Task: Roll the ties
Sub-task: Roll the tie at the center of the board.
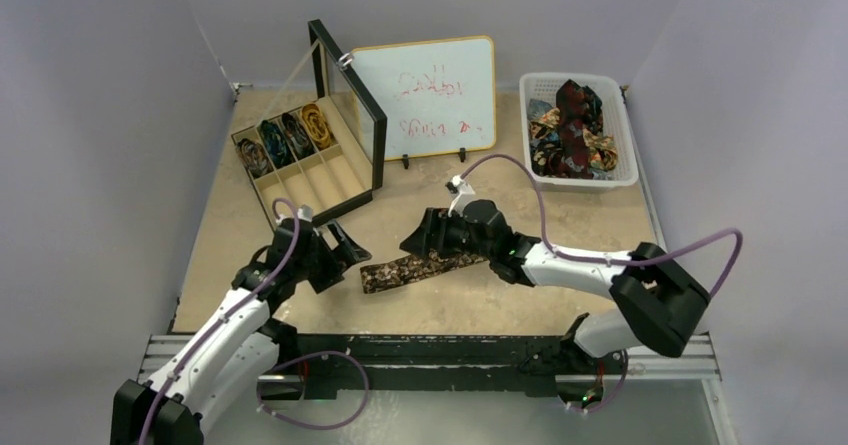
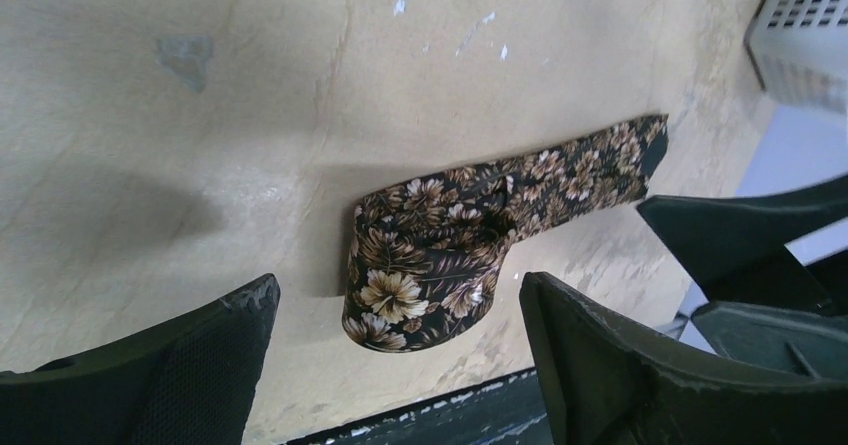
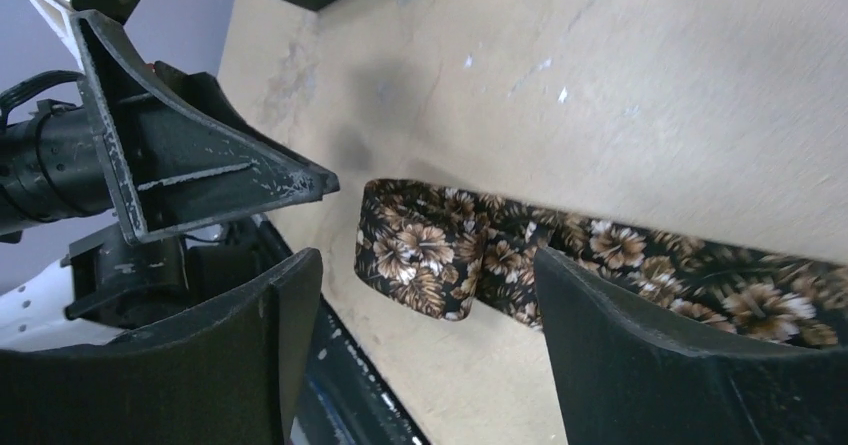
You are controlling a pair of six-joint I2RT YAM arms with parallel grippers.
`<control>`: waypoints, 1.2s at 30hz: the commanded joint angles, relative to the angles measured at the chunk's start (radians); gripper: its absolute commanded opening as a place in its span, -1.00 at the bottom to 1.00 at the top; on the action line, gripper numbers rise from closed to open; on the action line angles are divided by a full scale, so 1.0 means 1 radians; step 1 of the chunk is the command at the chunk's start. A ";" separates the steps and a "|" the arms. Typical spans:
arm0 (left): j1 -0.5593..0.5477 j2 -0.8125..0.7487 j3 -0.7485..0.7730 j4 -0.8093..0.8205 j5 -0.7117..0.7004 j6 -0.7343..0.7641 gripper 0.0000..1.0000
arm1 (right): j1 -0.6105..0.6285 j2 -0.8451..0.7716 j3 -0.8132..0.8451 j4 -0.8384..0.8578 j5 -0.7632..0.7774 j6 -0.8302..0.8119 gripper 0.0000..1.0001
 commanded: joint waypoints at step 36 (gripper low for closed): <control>0.000 0.153 -0.130 0.290 0.254 0.112 0.35 | 0.004 0.402 0.117 0.046 -0.249 0.178 -0.40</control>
